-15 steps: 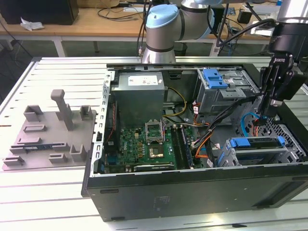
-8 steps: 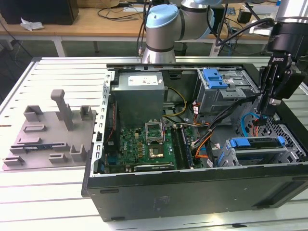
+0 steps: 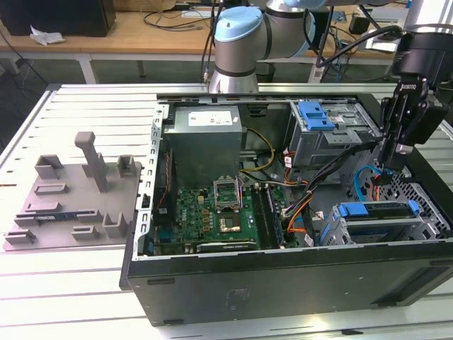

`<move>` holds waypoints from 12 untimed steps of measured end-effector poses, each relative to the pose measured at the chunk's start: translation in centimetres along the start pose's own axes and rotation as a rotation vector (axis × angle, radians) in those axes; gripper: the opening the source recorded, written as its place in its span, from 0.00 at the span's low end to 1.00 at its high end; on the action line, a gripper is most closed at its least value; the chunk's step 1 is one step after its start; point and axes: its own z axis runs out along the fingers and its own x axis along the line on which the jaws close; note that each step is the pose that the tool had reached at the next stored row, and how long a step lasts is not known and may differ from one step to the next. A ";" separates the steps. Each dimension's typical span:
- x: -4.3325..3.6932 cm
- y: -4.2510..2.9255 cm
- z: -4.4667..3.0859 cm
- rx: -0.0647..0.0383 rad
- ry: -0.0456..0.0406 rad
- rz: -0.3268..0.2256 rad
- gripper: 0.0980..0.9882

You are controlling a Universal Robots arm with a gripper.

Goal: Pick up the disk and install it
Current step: 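Insert the first disk wire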

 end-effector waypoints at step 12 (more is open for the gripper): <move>-0.11 -0.01 0.20 -0.006 0.0028 -0.003 0.08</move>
